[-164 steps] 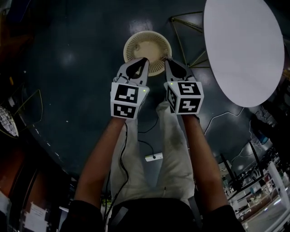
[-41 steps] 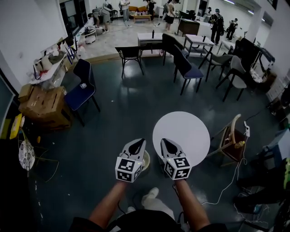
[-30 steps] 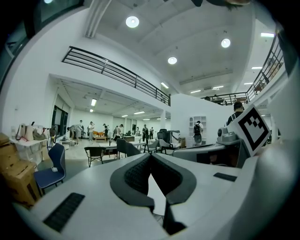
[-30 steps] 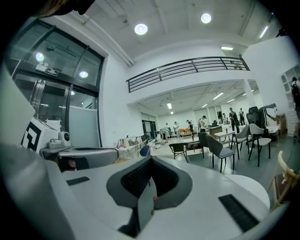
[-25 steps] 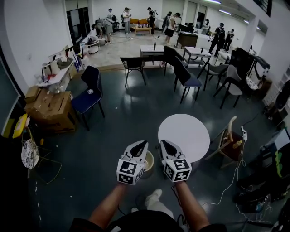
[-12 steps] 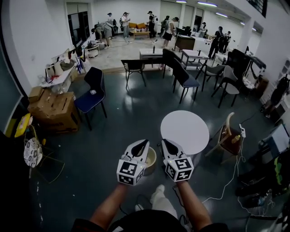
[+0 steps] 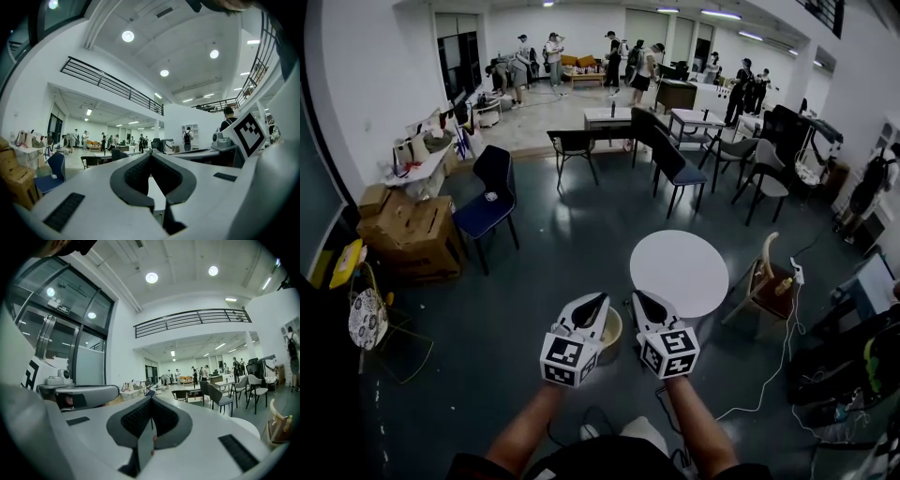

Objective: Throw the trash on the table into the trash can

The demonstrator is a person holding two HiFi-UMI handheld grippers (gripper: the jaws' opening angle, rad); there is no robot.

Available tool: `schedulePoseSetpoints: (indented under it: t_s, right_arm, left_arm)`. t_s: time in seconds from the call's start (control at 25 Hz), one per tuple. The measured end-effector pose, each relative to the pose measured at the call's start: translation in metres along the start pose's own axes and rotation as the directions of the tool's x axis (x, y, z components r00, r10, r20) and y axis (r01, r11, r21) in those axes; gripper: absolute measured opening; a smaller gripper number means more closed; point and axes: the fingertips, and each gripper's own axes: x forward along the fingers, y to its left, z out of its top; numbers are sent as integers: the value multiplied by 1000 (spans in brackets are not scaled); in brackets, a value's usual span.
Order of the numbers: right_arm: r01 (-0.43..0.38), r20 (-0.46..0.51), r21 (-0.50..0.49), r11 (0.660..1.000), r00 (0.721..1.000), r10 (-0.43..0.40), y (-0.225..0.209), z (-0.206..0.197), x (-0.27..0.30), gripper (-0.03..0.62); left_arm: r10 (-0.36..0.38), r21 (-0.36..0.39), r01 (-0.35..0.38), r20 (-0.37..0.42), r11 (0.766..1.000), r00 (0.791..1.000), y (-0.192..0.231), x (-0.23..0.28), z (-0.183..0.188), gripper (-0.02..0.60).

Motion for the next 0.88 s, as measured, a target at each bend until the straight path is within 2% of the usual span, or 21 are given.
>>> schedulePoseSetpoints:
  t_s: [0.88]
  right_arm:
    - [-72,23,-41,997,997,73,-10,28,-59,18]
  left_arm:
    - [28,8,-28,11,1000,1000,-62,1,19,15]
